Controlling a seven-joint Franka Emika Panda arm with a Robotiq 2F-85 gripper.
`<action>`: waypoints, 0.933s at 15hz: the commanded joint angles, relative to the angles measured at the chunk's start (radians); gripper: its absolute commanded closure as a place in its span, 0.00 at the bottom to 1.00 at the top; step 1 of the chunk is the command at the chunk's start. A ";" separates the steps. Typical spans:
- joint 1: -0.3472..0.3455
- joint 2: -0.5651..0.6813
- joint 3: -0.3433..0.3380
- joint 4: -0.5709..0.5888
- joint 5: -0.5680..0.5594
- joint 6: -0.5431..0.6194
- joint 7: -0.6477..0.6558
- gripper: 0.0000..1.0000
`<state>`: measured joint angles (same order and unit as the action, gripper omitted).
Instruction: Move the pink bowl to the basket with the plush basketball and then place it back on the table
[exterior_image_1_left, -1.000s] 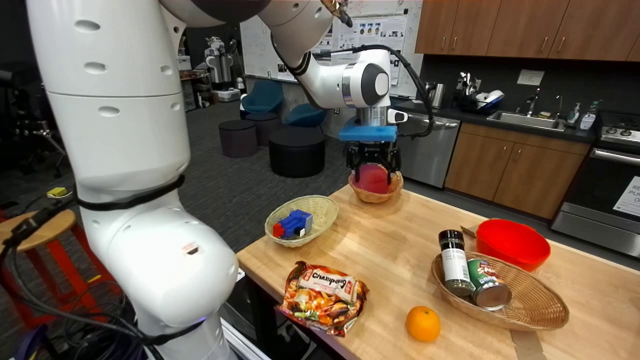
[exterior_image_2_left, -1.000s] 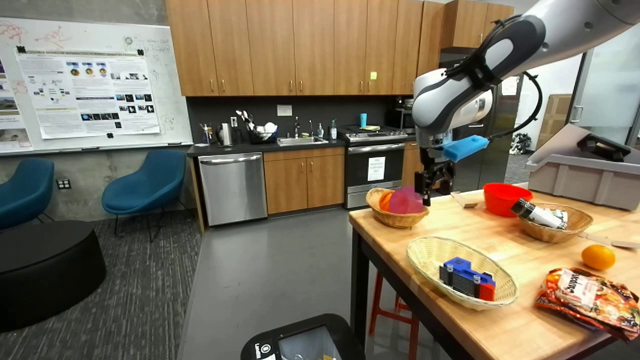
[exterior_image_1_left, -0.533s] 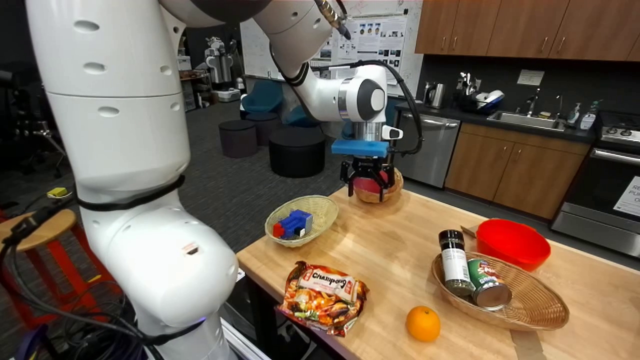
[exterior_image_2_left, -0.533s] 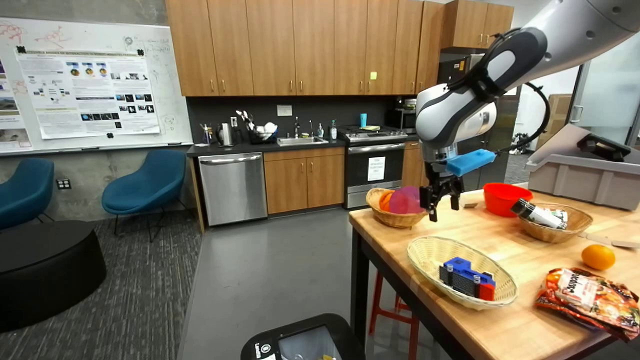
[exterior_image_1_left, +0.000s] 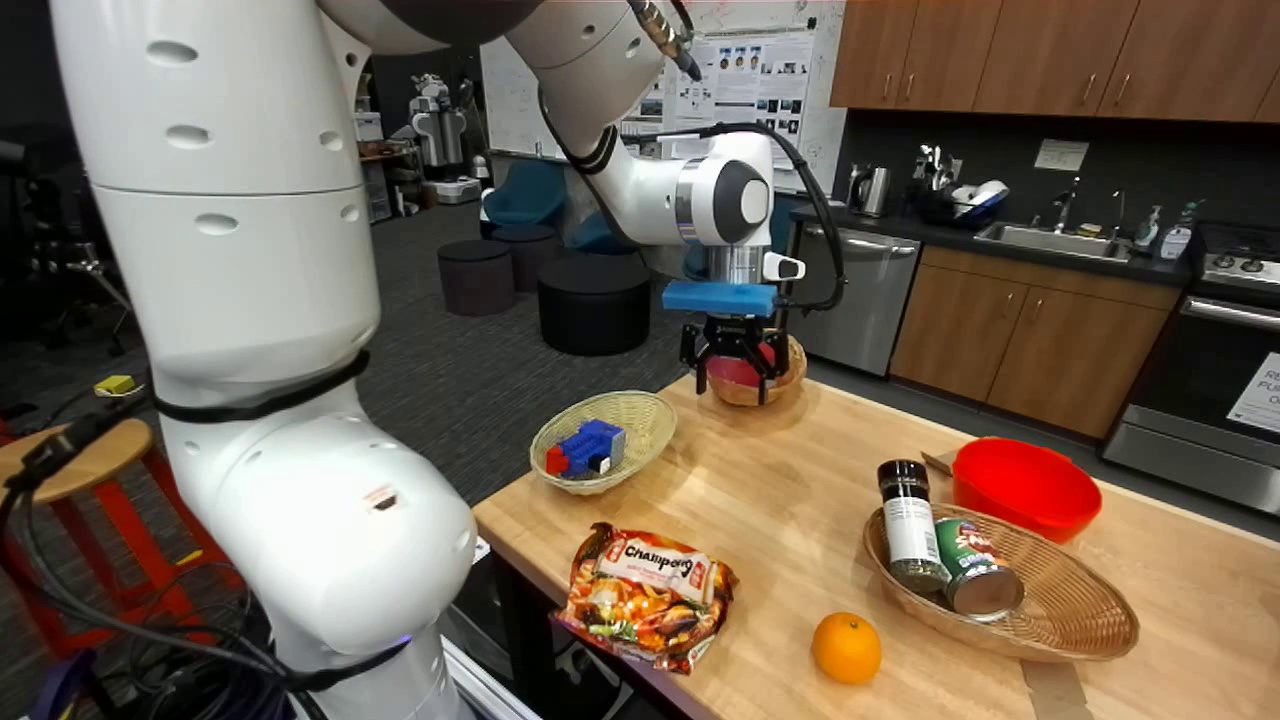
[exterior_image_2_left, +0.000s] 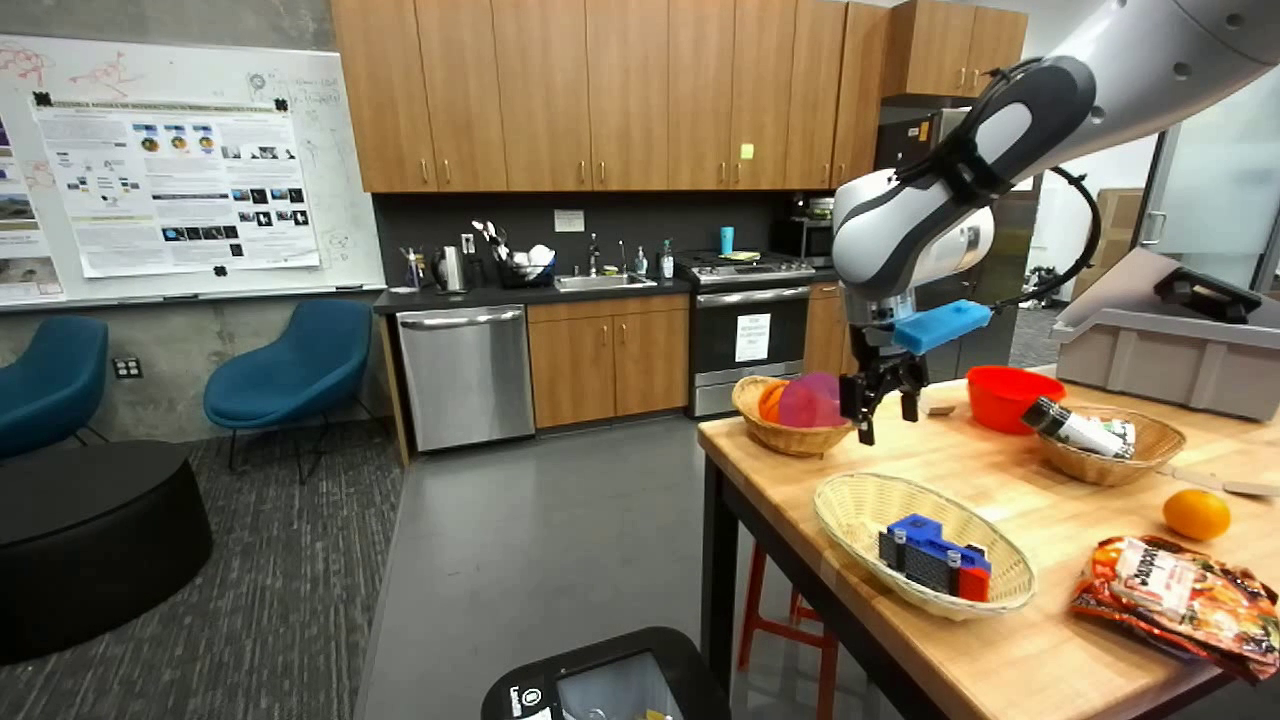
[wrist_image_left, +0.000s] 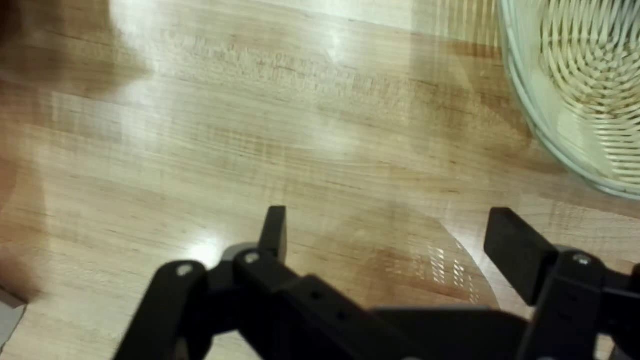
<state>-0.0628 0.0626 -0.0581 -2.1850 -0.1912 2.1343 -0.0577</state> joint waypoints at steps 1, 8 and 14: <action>0.002 0.000 -0.001 0.002 0.001 -0.003 0.000 0.00; 0.000 0.000 -0.004 -0.002 0.005 -0.006 0.020 0.00; -0.011 -0.012 -0.025 0.016 -0.049 -0.036 0.060 0.00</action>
<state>-0.0695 0.0741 -0.0708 -2.1857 -0.1975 2.1299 -0.0323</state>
